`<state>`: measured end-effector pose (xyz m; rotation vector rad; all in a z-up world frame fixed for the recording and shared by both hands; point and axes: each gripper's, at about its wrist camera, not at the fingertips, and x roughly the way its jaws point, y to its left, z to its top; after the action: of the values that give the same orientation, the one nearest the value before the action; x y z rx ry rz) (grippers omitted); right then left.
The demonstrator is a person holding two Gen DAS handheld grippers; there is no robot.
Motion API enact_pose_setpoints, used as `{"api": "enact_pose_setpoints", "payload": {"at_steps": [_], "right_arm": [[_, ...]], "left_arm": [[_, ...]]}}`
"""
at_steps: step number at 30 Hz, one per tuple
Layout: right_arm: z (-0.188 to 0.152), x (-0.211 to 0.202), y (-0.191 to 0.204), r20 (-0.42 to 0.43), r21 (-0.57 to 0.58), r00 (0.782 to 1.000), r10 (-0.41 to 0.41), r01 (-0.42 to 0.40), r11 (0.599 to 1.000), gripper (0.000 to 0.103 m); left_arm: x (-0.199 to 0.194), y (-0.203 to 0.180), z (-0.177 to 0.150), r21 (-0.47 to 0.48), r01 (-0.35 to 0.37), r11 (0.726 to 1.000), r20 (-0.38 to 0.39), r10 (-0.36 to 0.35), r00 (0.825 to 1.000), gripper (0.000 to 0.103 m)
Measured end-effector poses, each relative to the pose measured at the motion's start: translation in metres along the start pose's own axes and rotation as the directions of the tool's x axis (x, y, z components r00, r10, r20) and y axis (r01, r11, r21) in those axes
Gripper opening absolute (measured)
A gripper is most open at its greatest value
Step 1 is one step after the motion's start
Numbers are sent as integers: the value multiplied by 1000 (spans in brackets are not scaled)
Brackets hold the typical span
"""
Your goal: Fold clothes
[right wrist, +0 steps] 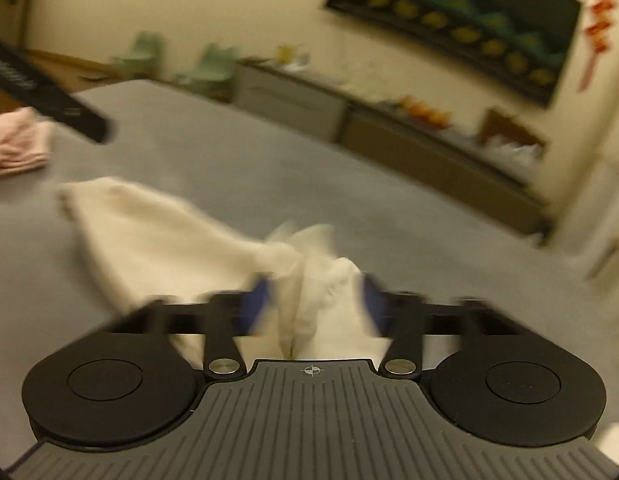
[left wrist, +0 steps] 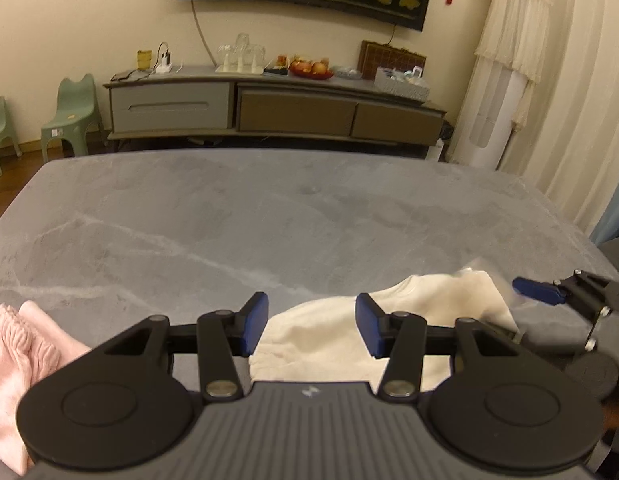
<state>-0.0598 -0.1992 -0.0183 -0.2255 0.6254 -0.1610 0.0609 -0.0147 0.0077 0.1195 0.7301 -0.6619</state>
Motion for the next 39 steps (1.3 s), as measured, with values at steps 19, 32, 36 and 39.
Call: {"api": "enact_pose_setpoints", "payload": {"at_steps": [19,32,36,39], "right_arm": [[-28,27,-36,-61,213,996,67,-53,976,48],[30,54,144,8,-229,972,234,-225,947,64],[45,66,129,-18,-97,972,235,-236,967,18],[51,55,103,29,28,969,244,-245,969,11]], "left_arm": [[19,45,4,-215,-100,971,-50,91,995,50],[16,85,-7,-428,-12,904,-69,-20,997,62],[24,95,-19,-488,15,873,-97,-71,993,63],[28,93,-24,-526,69,848,-64,-120,991,66]]}}
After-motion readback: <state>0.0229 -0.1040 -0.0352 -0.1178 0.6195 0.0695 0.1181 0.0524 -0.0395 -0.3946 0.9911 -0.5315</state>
